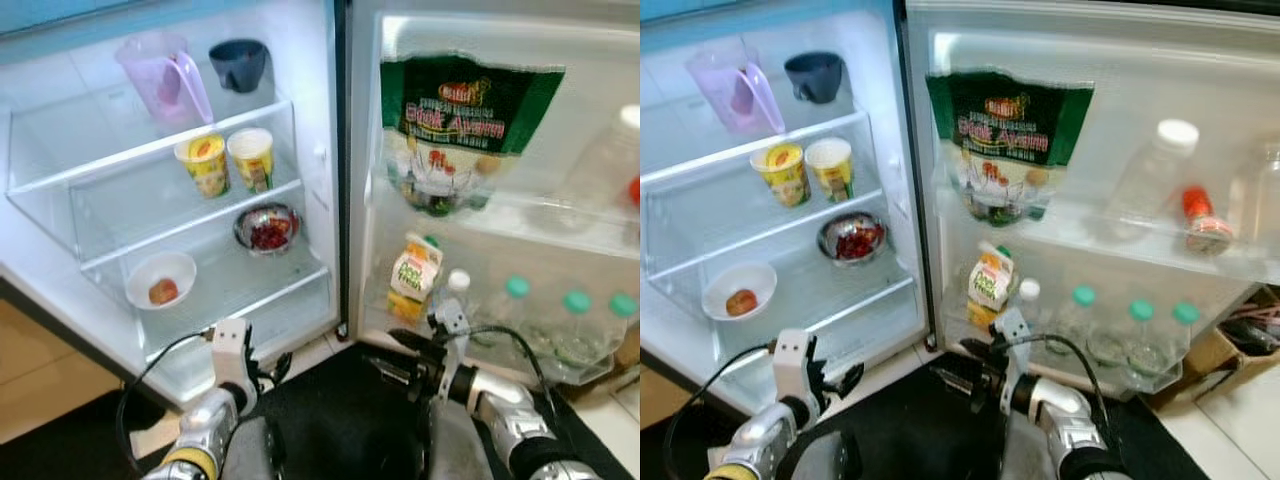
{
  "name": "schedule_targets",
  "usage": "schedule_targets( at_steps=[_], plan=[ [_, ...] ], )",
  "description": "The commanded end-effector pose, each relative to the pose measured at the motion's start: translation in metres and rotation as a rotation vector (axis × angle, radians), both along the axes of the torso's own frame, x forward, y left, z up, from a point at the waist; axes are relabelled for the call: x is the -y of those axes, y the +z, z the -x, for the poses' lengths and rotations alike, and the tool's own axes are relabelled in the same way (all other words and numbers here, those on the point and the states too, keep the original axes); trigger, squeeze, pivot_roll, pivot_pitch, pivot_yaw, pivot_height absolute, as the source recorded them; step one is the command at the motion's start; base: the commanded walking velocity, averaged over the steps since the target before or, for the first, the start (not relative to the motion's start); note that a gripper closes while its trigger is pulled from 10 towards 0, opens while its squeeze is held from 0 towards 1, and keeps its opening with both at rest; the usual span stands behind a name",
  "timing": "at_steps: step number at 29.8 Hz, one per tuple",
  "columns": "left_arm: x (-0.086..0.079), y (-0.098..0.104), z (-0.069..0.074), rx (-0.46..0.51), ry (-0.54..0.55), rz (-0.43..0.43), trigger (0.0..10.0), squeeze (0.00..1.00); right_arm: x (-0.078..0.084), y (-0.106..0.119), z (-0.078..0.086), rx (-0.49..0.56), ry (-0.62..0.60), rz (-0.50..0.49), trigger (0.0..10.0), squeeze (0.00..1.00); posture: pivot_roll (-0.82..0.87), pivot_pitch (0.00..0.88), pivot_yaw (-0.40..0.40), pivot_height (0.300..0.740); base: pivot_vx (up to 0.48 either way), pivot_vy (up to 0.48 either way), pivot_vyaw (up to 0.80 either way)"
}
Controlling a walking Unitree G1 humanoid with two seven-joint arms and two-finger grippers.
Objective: Restocking fridge
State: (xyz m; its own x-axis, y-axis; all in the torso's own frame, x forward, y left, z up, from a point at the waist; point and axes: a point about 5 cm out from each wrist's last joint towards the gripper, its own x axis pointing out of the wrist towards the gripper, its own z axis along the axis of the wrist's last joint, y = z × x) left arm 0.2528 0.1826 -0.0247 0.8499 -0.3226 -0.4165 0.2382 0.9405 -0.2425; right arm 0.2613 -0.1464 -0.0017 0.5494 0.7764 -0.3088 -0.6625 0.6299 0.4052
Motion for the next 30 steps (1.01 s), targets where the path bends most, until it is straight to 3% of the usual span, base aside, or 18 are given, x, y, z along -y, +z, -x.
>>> schedule_targets(
  at_steps=[1, 6, 7, 12, 14, 17, 23, 30],
  plan=[
    [-0.009, -0.006, 0.008, -0.045, 0.014, -0.024, 10.0, 0.00, 0.005, -0.008, 0.007, -0.025, -0.024, 0.019, 10.0, 0.00, -0.02, 0.031, 0.023, 0.625, 0.000, 0.000, 0.00],
    [-0.008, -0.011, 0.013, -0.070, 0.020, -0.027, 10.0, 0.00, 0.013, -0.015, 0.015, -0.056, -0.043, 0.047, 10.0, 0.00, -0.02, 0.030, 0.020, 0.635, 0.000, 0.000, 0.00],
    [-0.007, -0.018, 0.021, -0.109, 0.026, -0.035, 10.0, 0.00, 0.021, -0.024, 0.024, -0.104, -0.077, 0.084, 10.0, 0.00, -0.02, 0.020, 0.016, 0.645, 0.000, 0.000, 0.00],
    [-0.008, -0.028, 0.034, -0.171, 0.020, -0.062, 10.0, 0.00, 0.029, -0.033, 0.031, -0.152, -0.150, 0.119, 10.0, 0.00, -0.02, 0.015, 0.019, 0.660, 0.000, 0.000, 0.00],
    [-0.013, -0.037, 0.048, -0.234, 0.044, -0.079, 10.0, 0.00, 0.038, -0.039, 0.037, -0.188, -0.226, 0.155, 10.0, 0.00, -0.02, 0.015, 0.019, 0.670, 0.000, 0.000, 0.00],
    [-0.014, -0.039, 0.052, -0.253, 0.054, -0.081, 10.0, 0.00, 0.040, -0.042, 0.039, -0.201, -0.245, 0.165, 10.0, 0.00, -0.02, 0.015, 0.019, 0.675, 0.000, 0.000, 0.00],
    [-0.021, -0.057, 0.084, -0.397, 0.092, -0.114, 10.0, 0.00, 0.056, -0.058, 0.059, -0.282, -0.362, 0.316, 10.0, 0.00, -0.04, 0.018, 0.018, 0.684, -0.080, 0.000, 0.00],
    [-0.026, -0.059, 0.090, -0.417, 0.125, -0.119, 10.0, 0.00, 0.066, -0.062, 0.065, -0.329, -0.452, 0.359, 10.0, 0.00, -0.03, 0.041, 0.029, 0.684, -0.206, 0.000, 0.00]
  ],
)
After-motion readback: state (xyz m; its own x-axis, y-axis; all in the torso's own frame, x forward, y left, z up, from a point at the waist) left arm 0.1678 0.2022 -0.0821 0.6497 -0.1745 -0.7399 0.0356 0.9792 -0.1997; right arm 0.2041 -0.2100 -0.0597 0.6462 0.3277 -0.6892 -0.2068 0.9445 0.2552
